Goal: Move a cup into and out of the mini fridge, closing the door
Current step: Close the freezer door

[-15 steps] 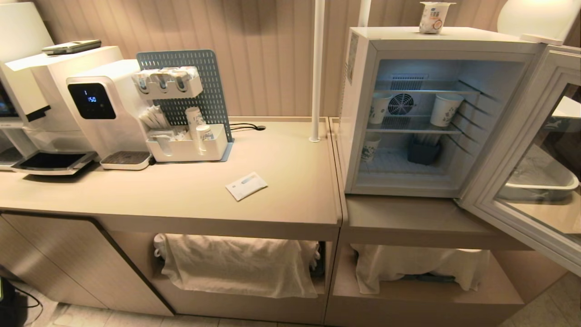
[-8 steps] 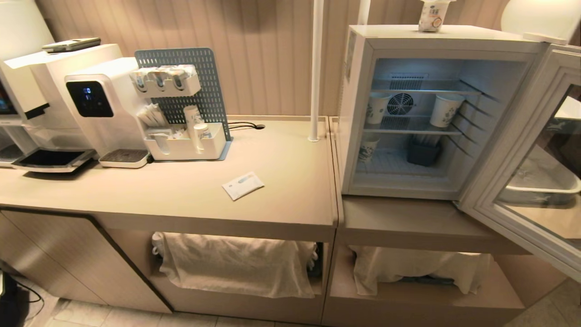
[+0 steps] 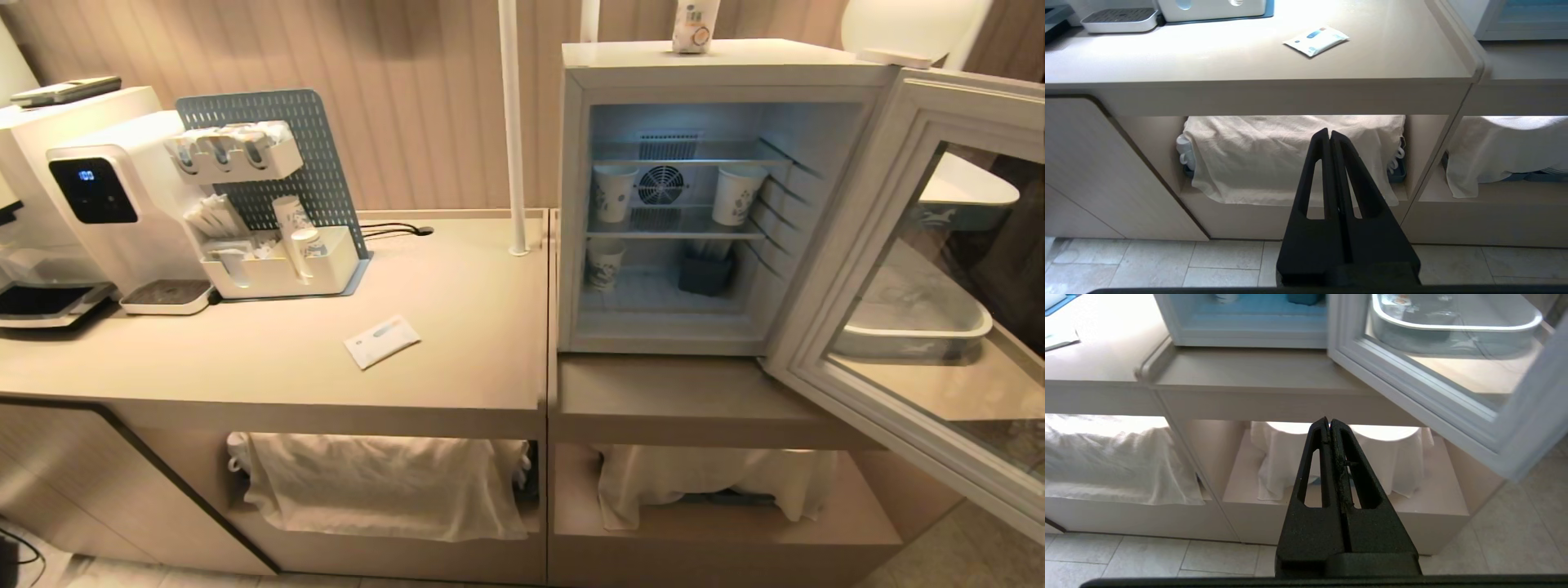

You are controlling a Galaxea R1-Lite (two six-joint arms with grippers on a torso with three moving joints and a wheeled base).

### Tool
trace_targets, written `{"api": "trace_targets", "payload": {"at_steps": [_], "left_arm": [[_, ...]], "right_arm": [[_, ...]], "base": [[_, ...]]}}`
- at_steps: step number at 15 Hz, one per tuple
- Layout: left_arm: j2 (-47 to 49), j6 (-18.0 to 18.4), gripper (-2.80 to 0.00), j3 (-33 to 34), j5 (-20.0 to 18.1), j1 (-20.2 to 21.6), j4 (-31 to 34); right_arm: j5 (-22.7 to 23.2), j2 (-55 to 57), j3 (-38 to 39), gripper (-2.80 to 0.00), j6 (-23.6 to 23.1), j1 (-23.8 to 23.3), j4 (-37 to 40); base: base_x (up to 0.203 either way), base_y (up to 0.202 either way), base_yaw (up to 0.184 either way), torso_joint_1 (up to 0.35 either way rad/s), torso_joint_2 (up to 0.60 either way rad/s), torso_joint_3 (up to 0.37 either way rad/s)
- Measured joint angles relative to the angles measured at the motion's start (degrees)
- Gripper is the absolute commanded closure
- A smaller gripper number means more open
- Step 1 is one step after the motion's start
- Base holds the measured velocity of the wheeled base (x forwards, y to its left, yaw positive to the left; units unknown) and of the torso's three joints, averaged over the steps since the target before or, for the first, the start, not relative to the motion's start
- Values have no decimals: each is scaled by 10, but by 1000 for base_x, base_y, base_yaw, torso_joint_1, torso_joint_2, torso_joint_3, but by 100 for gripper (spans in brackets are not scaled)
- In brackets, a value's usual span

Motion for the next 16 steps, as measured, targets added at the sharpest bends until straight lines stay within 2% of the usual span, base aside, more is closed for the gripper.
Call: {"api": "trace_targets", "payload": {"at_steps": [16], "left_arm": [[0,0,0,0,0,0,0]], "right_arm": [[0,0,-1,0,0,0,8]], "base": [[0,-93,-27,4,3,2]]}}
